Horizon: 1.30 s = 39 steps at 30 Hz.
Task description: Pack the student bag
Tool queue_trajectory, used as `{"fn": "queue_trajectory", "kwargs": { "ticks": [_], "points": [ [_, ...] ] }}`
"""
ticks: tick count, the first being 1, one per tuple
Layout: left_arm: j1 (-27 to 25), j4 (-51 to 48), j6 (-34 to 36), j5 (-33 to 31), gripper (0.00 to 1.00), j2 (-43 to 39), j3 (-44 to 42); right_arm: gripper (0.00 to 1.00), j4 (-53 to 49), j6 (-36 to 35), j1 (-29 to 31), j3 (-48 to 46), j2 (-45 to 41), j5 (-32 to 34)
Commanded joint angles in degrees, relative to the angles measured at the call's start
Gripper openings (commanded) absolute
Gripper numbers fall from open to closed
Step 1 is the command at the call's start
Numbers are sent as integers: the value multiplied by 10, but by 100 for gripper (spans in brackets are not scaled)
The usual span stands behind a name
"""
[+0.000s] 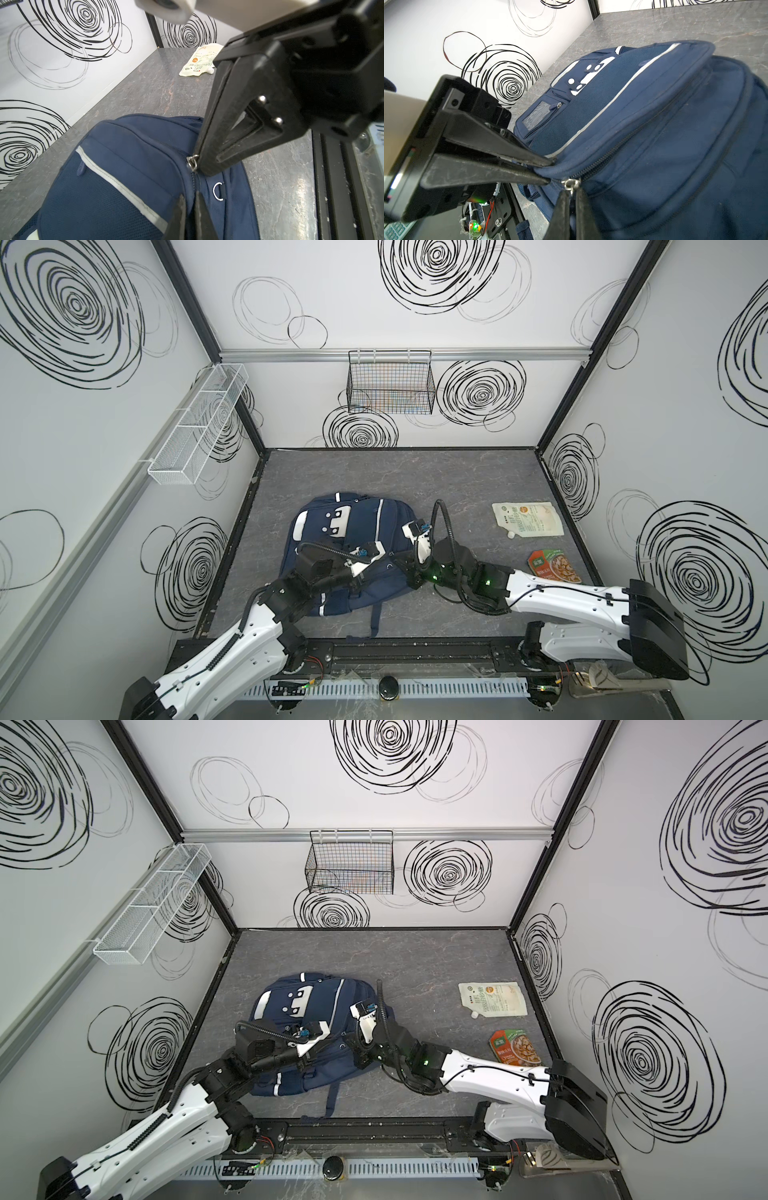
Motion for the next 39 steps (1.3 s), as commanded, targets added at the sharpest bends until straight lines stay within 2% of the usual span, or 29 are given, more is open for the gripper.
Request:
{"fn": "queue_trajectory", "kwargs": {
  "ticks": [1,9,20,26,33,39],
  "points": [
    [7,34,17,-1,0,-23,-1,0,14,-6,-19,8,-28,33],
    [7,28,22,13,0,-28,3,0,0,-18,-42,10,-37,40],
    [8,40,31,7,0,-66,-5,0,-32,-36,-76,5,-49,87],
    [13,43,29,-36,0,-78,-9,0,-49,-24,-105,-1,-60,108],
    [38,52,13,-115,0,-84,-15,0,-64,5,-142,-26,-92,124],
    [60,69,-2,-138,0,-96,-25,0,-69,13,-156,-40,-116,131]
  ]
}}
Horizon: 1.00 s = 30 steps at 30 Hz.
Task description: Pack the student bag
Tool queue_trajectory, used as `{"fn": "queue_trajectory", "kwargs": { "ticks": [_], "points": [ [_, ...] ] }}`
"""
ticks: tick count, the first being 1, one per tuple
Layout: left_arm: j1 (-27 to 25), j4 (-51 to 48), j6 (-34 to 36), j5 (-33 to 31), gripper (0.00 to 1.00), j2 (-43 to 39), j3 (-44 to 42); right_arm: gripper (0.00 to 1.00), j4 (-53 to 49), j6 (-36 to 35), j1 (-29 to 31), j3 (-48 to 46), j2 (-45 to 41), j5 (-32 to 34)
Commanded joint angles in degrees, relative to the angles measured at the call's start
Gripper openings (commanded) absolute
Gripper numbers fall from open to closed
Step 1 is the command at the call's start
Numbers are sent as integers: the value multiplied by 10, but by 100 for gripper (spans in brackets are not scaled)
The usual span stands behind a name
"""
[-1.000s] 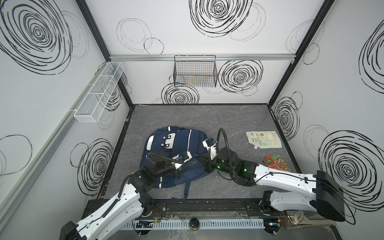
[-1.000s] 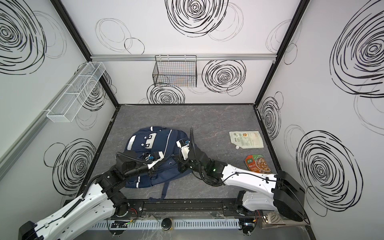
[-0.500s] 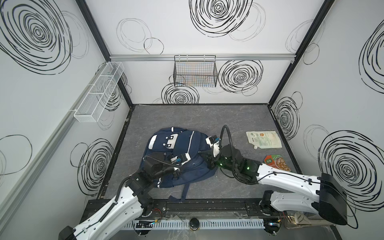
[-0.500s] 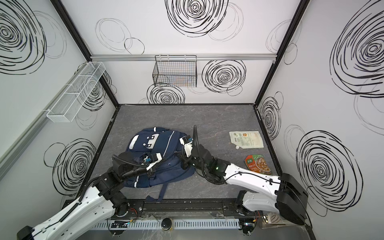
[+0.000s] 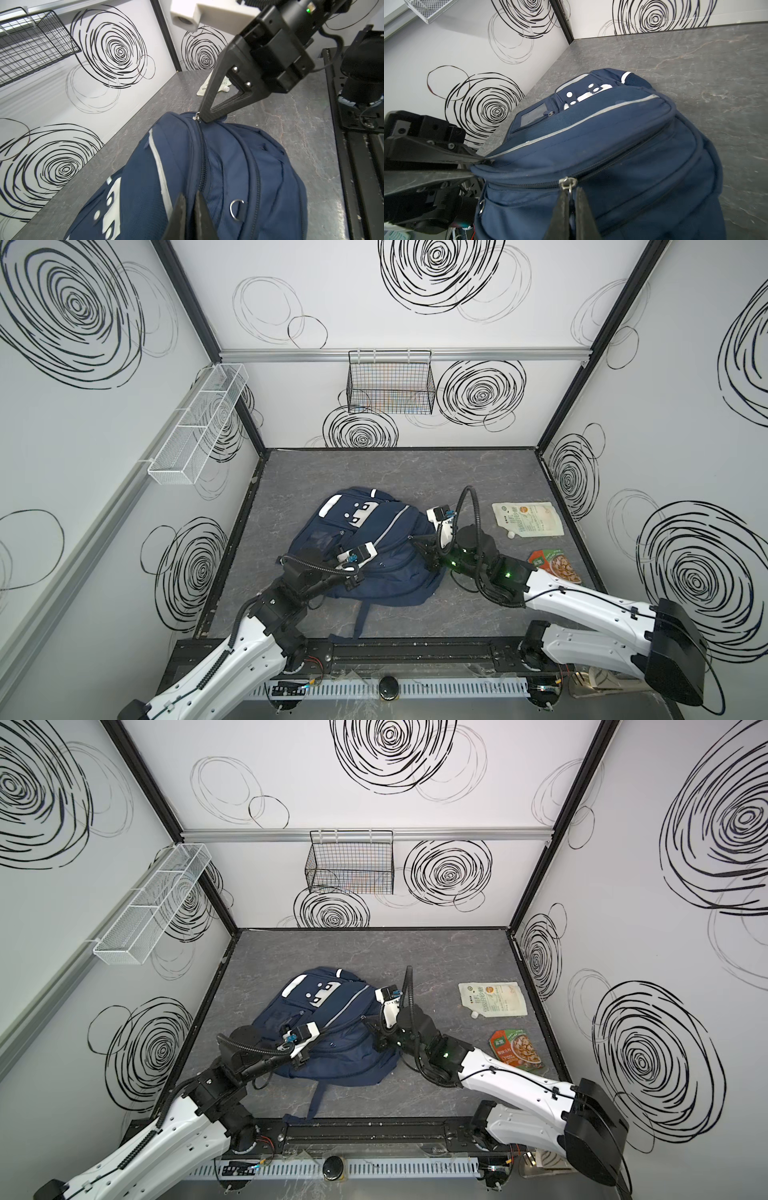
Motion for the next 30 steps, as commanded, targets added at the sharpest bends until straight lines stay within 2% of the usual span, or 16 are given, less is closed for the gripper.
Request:
{"fn": "queue_trajectory", "kwargs": {
  "ticks": [1,4,6,8,9,11,14,17,20,30],
  "points": [
    [40,32,-20,-119,0,-23,-1,0,-32,17,-49,-13,-37,147],
    [48,29,-30,-160,0,-16,0,0,-12,12,-49,-19,-46,121],
    [50,30,-30,-148,0,-12,1,0,7,14,-46,-22,-45,88],
    [49,37,-29,-77,36,-5,3,0,20,22,-37,-21,-36,62],
    [48,41,-32,-37,44,0,4,0,21,25,-29,-18,-31,59],
    [42,60,-51,30,51,15,11,0,26,32,-7,-14,-22,67],
    [29,75,-78,74,48,48,21,0,43,39,24,-17,-14,81],
    [12,39,-79,68,44,92,47,0,59,43,49,-16,-5,91],
    [-3,24,-88,62,44,118,60,0,66,49,67,-10,4,98],
    [-15,27,-96,77,47,134,56,0,103,56,94,-7,19,91]
  ]
}}
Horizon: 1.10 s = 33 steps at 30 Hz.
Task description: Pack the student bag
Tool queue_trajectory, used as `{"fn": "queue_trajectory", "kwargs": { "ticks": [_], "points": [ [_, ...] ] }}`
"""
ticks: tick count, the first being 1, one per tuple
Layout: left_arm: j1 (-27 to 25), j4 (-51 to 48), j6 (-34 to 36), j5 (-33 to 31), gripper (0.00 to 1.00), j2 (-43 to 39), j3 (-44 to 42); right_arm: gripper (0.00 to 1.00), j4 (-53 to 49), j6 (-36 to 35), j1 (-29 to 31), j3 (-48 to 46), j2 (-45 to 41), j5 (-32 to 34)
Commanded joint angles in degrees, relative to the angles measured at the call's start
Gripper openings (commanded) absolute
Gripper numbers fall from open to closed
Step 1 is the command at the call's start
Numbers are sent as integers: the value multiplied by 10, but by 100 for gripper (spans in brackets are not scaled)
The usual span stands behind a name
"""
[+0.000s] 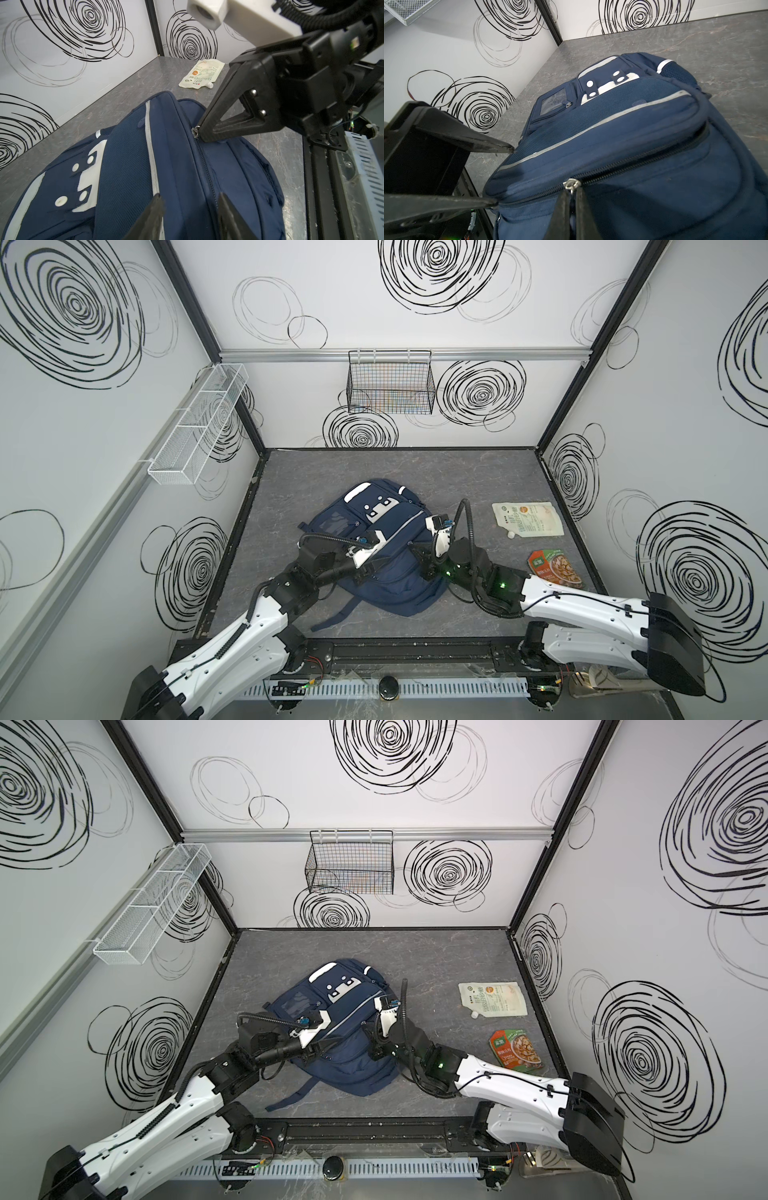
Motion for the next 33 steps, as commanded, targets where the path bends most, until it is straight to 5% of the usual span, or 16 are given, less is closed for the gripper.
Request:
{"fn": "queue_trajectory", "kwargs": {
  "ticks": [1,9,21,26,33],
  "points": [
    [-3,10,-6,13,47,8,15,0,71,7,10,16,5,-14],
    [-5,-7,0,10,43,19,19,0,80,-12,40,33,25,-31],
    [-5,-21,26,-1,0,8,22,0,73,-28,41,29,22,-1],
    [-3,-14,40,-23,0,-26,7,0,39,-33,24,22,9,50],
    [-1,1,50,-30,0,-62,-12,0,22,-32,-66,-14,-23,18]
  ]
}}
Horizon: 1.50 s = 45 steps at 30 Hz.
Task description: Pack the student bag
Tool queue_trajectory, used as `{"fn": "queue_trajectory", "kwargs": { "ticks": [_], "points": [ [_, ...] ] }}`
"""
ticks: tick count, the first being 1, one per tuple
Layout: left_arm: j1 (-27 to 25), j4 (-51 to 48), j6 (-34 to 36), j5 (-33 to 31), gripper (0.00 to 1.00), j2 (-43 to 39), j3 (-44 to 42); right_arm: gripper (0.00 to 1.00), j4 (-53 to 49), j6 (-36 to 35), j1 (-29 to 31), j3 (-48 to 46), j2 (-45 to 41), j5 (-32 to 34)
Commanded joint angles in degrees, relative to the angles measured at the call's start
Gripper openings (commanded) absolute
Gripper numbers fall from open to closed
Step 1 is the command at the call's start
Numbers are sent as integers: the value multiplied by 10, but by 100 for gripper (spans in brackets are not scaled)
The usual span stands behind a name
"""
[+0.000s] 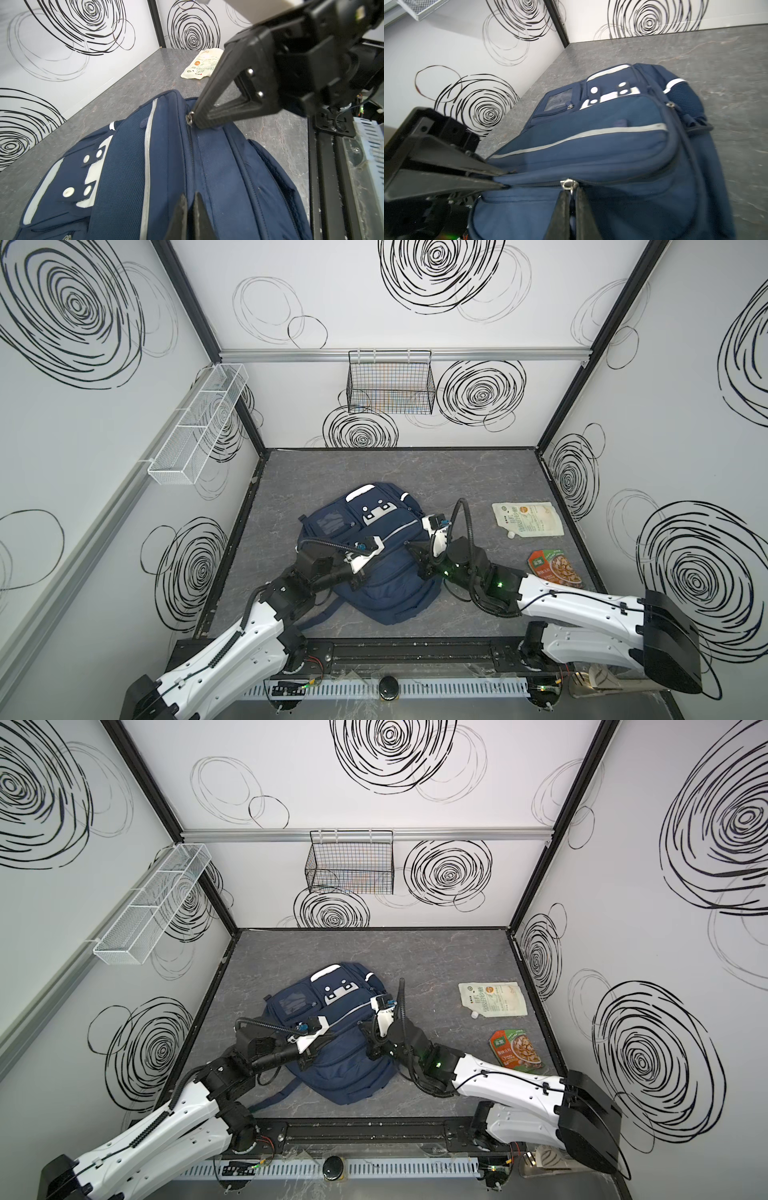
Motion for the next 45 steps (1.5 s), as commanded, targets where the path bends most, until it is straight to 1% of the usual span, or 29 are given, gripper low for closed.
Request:
{"fn": "queue_trajectory", "kwargs": {
  "ticks": [1,5,7,8,9,10,14,18,24,29,30,32,35,36,38,39,45],
  "points": [
    [4,45,15,0,0,-17,1,0,2,-3,-45,-11,-29,24],
    [5,39,17,1,0,-11,4,0,1,-12,-58,-9,-37,22],
    [5,39,15,-1,0,-7,5,0,8,-23,-57,-4,-35,-2],
    [6,39,13,0,5,-5,6,0,12,-23,-54,-1,-32,-13],
    [6,39,10,4,21,-2,7,0,16,-22,-50,3,-27,-21],
    [5,39,9,10,34,1,8,0,17,-20,-42,8,-21,-25],
    [5,39,2,37,44,17,13,0,32,-25,2,24,-2,-21],
    [5,32,-3,37,45,32,20,0,62,-25,42,27,8,-20],
    [6,26,-5,31,45,39,24,0,77,-40,73,38,27,-38],
    [6,26,-4,26,44,35,24,0,72,-57,74,46,33,-45],
    [5,27,-4,26,41,33,24,0,73,-62,74,46,33,-47],
    [5,28,-3,28,33,30,23,0,69,-67,74,46,33,-43],
    [5,27,1,29,10,26,22,0,56,-75,73,46,28,-16],
    [6,28,2,28,6,24,22,0,49,-75,73,46,24,5],
    [6,29,2,21,4,21,22,0,41,-74,65,41,20,35],
    [7,30,3,19,0,19,21,0,38,-73,57,38,17,38],
    [10,35,10,12,0,3,14,0,7,-39,-23,22,0,23]
  ]
}}
